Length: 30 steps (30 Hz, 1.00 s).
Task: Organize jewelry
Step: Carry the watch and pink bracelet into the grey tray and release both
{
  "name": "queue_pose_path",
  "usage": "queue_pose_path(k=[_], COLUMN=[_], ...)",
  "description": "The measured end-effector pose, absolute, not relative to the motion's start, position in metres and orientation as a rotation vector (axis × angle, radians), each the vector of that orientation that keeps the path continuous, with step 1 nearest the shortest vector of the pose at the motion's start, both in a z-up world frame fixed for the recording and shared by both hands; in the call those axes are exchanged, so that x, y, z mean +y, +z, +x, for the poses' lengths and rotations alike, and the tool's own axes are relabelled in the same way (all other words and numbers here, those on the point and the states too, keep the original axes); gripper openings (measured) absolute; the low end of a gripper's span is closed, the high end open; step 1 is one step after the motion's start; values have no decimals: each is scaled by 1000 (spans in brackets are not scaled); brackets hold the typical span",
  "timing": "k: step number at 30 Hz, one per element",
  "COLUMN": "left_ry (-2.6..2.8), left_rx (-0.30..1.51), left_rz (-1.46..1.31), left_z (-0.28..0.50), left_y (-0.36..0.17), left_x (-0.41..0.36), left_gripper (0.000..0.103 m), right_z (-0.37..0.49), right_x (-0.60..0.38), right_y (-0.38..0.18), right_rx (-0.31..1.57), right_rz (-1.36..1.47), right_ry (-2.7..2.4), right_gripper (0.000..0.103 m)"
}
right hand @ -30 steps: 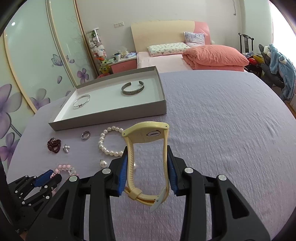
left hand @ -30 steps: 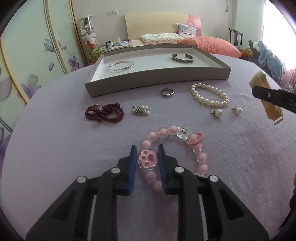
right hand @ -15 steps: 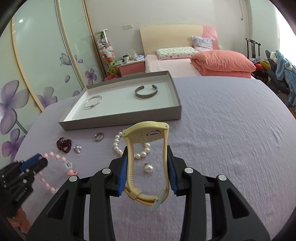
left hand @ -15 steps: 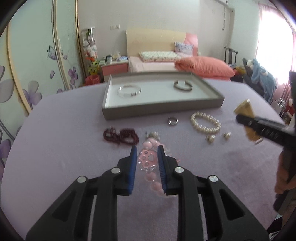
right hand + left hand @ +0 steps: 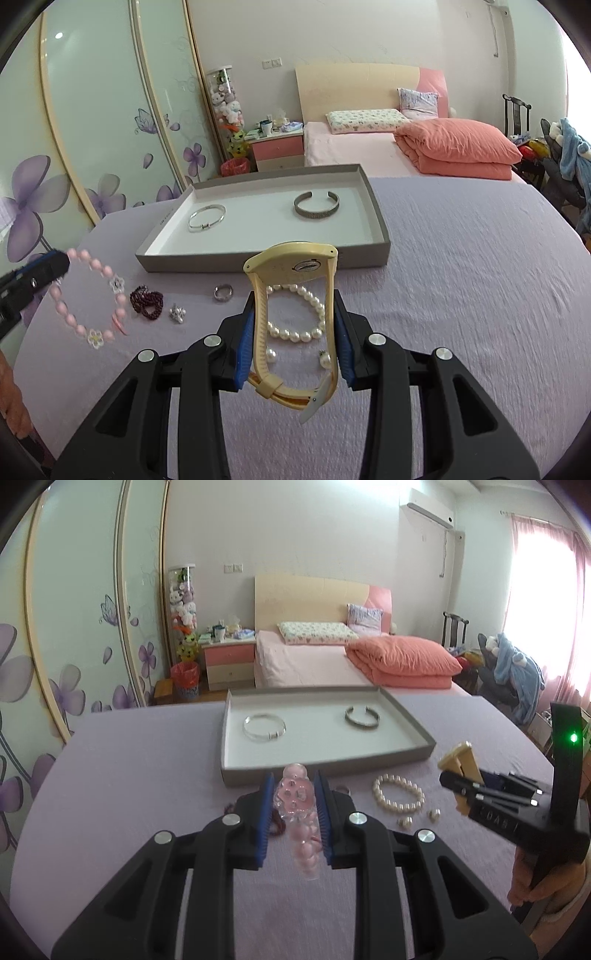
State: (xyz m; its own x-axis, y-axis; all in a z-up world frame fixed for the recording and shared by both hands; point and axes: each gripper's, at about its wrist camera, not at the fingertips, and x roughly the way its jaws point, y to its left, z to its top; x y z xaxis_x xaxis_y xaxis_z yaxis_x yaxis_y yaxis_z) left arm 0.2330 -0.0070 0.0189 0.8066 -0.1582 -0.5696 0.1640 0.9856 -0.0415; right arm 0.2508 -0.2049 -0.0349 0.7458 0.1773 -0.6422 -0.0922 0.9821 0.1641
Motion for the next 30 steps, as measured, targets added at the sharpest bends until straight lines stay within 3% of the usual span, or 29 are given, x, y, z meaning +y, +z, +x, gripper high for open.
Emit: queue_pose_path(k=[16, 30], left_ry=[-130, -125], left_rx=[550, 650], left_rz=[36, -11], left_z=[331, 428], left_y=[55, 16], left_x=[-18, -23], left_gripper=[23, 23], right_z=[337, 423], right_x=[-187, -181], right_y=[-21, -65], right_rx=[687, 860], right_rz=[96, 111], right_ry=[123, 103], right_gripper=[38, 39])
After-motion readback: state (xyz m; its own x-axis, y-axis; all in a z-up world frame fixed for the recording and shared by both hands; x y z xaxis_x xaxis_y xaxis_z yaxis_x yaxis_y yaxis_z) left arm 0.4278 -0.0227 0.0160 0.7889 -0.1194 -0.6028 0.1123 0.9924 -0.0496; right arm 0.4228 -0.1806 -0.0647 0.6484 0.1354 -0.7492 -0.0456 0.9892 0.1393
